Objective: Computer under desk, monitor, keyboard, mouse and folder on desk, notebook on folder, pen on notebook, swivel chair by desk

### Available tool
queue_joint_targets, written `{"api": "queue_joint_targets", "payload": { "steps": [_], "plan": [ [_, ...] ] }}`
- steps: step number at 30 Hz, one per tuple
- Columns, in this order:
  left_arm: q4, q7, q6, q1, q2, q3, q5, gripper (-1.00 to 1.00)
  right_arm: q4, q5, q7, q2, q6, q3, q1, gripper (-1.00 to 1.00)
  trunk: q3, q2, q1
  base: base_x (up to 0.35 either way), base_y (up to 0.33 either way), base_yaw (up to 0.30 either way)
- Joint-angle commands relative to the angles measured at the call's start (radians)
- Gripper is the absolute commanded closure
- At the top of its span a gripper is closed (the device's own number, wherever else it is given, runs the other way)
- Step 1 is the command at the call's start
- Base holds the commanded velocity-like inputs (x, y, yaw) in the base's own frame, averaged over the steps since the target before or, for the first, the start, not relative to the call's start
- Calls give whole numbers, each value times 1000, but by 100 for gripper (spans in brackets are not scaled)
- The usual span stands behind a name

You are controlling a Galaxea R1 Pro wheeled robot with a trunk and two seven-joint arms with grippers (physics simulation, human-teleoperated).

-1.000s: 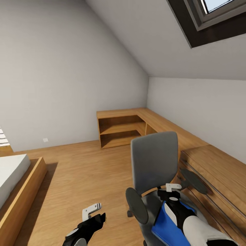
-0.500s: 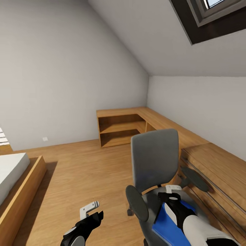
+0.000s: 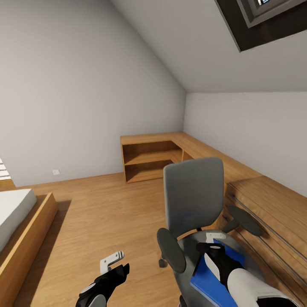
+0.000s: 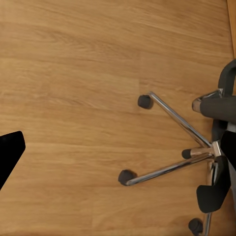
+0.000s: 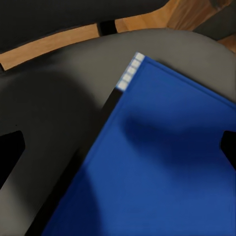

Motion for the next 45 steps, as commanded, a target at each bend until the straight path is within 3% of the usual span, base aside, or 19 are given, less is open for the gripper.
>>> {"api": "queue_joint_targets", "payload": {
  "steps": [1, 16, 45],
  "plan": [
    [-1, 7, 2, -1, 1, -2, 5, -100, -2, -5, -5, 0, 10, 5, 0, -100, -4, -8, 4, 0, 0, 0],
    [-1, 7, 2, -1, -11, -1, -1, -100, -2, -4, -5, 0, 17, 5, 0, -100, -51, -113, 61, 0, 0, 0],
    [-1, 7, -2, -1, -11, 3, -4, -100, -2, -3, -5, 1, 37, 6, 0, -100, -54, -120, 65, 0, 0, 0]
  ]
}}
